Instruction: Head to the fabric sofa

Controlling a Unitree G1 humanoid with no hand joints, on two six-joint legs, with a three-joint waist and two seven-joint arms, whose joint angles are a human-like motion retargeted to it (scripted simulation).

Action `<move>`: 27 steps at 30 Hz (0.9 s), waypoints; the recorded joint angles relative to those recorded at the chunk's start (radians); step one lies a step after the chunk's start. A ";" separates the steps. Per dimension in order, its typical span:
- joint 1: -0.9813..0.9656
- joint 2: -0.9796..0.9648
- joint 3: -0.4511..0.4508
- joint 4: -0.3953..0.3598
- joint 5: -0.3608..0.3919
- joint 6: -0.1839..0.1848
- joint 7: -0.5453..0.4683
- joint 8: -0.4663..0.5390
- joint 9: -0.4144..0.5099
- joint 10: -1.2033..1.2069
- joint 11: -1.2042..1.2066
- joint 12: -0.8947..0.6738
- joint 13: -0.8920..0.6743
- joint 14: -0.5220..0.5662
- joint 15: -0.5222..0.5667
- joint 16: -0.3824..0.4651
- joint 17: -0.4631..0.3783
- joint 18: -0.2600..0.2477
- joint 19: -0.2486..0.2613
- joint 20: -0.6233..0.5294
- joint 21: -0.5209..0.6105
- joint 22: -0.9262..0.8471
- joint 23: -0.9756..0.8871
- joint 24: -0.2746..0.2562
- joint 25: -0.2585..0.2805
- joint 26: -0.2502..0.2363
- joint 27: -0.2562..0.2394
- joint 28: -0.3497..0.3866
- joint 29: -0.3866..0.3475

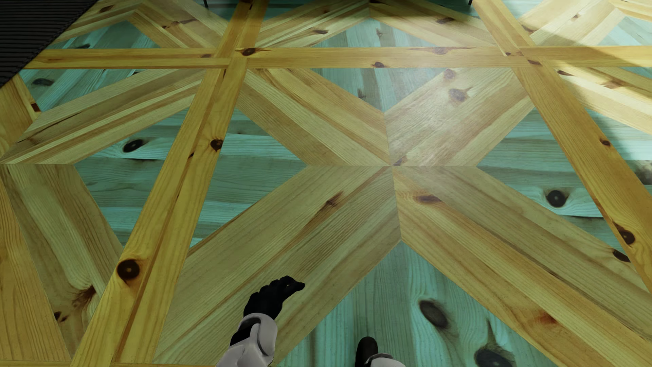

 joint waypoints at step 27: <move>-0.530 0.765 0.077 0.179 0.278 0.168 -0.024 -0.074 -0.050 -0.026 -0.102 0.364 -0.205 0.407 -0.256 0.129 0.073 -0.066 -0.093 -0.145 -0.011 0.079 0.045 -0.127 -0.048 0.229 -0.094 0.036 -0.074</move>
